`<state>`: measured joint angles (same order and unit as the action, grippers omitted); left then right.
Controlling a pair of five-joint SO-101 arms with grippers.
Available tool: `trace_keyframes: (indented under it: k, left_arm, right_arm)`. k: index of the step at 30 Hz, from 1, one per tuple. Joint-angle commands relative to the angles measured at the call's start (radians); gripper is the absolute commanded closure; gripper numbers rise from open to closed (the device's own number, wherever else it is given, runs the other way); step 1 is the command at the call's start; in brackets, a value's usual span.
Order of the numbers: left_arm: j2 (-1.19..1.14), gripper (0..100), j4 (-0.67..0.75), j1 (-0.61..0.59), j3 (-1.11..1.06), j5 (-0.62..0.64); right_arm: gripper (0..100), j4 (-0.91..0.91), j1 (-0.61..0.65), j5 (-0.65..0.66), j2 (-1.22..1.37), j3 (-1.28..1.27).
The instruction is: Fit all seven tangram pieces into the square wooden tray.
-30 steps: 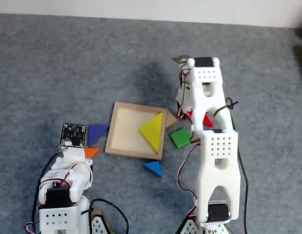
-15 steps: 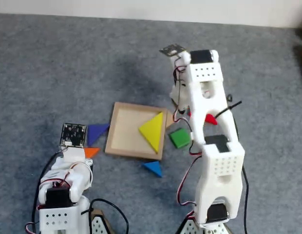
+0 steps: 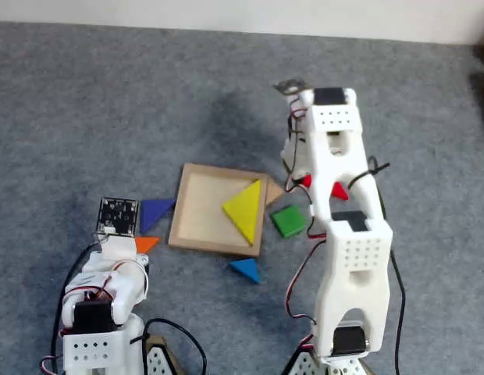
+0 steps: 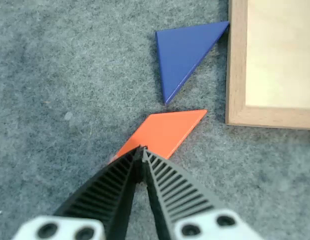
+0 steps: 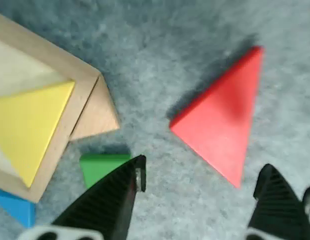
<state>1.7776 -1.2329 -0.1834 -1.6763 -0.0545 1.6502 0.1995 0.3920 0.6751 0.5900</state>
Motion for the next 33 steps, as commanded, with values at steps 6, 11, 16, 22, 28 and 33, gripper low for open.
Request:
trace_keyframes:
  k: [6, 11, 16, 22, 28, 33]
  left_arm:
    - [0.044, 100, -0.002, 0.008, -0.019, -0.008]
    - [0.044, 100, -0.002, 0.008, -0.019, -0.008]
    - [0.044, 100, -0.002, 0.008, -0.019, -0.008]
    - [0.044, 100, -0.002, 0.008, -0.019, -0.008]
    - [0.044, 100, -0.002, 0.008, -0.019, -0.008]
    - [0.044, 100, -0.002, 0.008, -0.019, -0.008]
  right_arm:
    - [66.7, -0.058, -0.022, -0.011, 0.035, 0.018]
    - [66.7, -0.082, -0.053, -0.008, 0.041, 0.016]
    - [66.7, -0.084, -0.058, -0.006, 0.041, 0.016]
    - [66.9, -0.14, -0.053, -0.005, 0.041, 0.01]
    - [66.9, -0.139, -0.028, -0.011, 0.041, 0.01]
    - [67.0, -0.159, -0.031, -0.011, 0.045, 0.005]
